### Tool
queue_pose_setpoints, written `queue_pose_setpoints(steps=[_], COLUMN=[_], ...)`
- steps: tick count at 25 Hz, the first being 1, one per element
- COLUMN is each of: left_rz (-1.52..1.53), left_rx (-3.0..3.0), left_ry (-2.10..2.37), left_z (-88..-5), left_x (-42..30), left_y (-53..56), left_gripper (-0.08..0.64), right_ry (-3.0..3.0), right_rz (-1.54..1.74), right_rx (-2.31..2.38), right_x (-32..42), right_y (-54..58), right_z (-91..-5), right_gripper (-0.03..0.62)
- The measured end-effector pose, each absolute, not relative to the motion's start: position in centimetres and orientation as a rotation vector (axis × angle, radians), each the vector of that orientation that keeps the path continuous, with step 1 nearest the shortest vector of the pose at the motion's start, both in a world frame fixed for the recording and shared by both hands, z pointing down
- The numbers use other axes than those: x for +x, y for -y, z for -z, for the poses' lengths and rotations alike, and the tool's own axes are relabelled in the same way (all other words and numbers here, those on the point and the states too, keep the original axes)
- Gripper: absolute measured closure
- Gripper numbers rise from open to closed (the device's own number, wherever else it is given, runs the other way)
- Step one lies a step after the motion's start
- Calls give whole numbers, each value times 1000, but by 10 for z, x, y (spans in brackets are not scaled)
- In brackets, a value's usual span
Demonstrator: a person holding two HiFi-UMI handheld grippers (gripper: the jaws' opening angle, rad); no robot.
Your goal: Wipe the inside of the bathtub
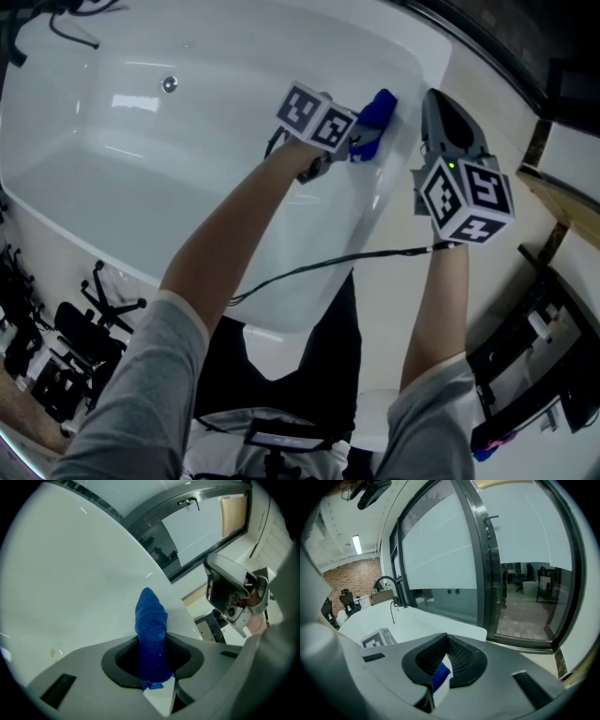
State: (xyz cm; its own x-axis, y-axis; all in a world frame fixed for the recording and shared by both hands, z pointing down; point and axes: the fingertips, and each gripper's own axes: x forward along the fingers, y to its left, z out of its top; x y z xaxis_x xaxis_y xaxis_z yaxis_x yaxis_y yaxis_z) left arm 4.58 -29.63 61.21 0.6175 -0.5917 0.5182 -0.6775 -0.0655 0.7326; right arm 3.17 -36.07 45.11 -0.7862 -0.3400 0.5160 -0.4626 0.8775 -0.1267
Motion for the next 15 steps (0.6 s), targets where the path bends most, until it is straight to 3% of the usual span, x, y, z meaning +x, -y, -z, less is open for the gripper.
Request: queue_pose_setpoints(steps=[15], left_rz=[-9], left_rx=[1729], left_ry=[1037], left_z=[-627], left_x=[31], left_y=[319], left_gripper=[440], right_ry=[2616], right_rz=[-344], right_rx=[541], right_x=[-26], right_y=[374], right_z=[-449], right_gripper=[583])
